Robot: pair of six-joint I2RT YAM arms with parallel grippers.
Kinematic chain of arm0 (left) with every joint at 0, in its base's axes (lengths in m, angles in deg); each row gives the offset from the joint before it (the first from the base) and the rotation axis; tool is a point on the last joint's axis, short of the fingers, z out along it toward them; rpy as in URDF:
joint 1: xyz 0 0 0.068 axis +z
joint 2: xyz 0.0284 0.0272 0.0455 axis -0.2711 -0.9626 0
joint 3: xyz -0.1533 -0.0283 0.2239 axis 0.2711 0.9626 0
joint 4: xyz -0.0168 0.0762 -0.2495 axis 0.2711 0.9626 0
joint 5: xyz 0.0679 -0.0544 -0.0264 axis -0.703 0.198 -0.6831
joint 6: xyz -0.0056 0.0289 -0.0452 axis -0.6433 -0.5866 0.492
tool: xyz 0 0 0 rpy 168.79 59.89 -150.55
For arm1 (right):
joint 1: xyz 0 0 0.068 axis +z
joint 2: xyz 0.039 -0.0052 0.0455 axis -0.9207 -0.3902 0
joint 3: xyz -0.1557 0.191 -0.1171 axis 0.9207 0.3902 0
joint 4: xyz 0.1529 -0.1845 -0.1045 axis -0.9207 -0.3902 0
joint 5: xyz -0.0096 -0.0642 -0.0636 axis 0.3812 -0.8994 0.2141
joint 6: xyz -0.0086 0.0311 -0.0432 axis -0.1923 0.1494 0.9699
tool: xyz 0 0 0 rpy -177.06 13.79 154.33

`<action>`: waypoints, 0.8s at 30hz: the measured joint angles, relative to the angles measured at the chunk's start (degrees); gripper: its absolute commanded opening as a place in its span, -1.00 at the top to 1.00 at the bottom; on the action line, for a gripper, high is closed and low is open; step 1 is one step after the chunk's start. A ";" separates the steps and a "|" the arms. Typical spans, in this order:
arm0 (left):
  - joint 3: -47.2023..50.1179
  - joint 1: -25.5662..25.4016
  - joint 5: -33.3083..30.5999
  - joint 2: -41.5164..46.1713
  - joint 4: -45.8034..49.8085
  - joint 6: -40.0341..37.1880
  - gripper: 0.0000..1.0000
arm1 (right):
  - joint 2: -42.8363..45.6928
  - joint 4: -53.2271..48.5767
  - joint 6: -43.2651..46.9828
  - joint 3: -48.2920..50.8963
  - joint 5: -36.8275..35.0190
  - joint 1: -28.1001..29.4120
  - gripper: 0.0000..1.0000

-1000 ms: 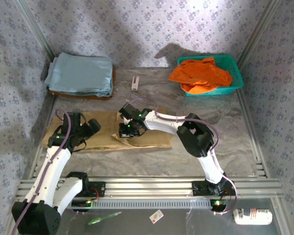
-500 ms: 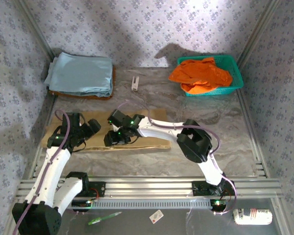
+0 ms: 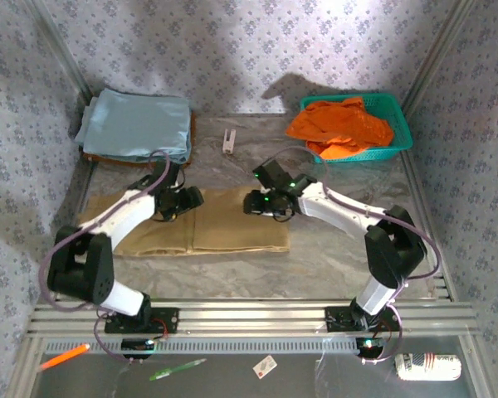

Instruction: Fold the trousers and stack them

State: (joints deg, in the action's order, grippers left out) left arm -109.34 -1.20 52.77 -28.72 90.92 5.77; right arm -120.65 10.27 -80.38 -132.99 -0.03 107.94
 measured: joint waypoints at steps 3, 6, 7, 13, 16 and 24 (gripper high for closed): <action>-5.11 -0.07 -1.64 -6.29 -1.36 -1.99 -0.52 | 2.27 -0.66 0.20 6.10 -0.42 -2.64 -0.02; -8.74 -0.07 -2.34 -11.82 -1.73 -3.82 -0.48 | 5.18 -1.09 0.57 10.43 -0.44 -4.00 -0.04; -9.46 -0.07 -2.51 -13.44 -1.84 -4.26 -0.46 | 6.32 -1.14 0.68 11.43 -0.42 -4.39 -0.04; -10.60 -1.05 -2.64 -18.36 -1.31 -6.01 0.13 | 11.08 -1.05 1.22 13.68 -0.37 -7.58 -0.05; -11.82 -2.08 -3.19 -19.06 -0.90 -6.69 0.45 | 11.65 -1.03 1.68 14.19 -0.39 -8.81 -0.04; -14.75 -5.22 -6.93 -17.81 1.99 -8.59 1.00 | 11.63 -0.44 2.08 15.80 0.02 -9.66 -0.04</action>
State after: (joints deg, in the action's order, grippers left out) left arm -124.09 -6.42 45.84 -46.53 92.91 -2.82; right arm -109.02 9.83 -78.30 -117.19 -0.01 98.27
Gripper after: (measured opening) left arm 0.045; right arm 0.522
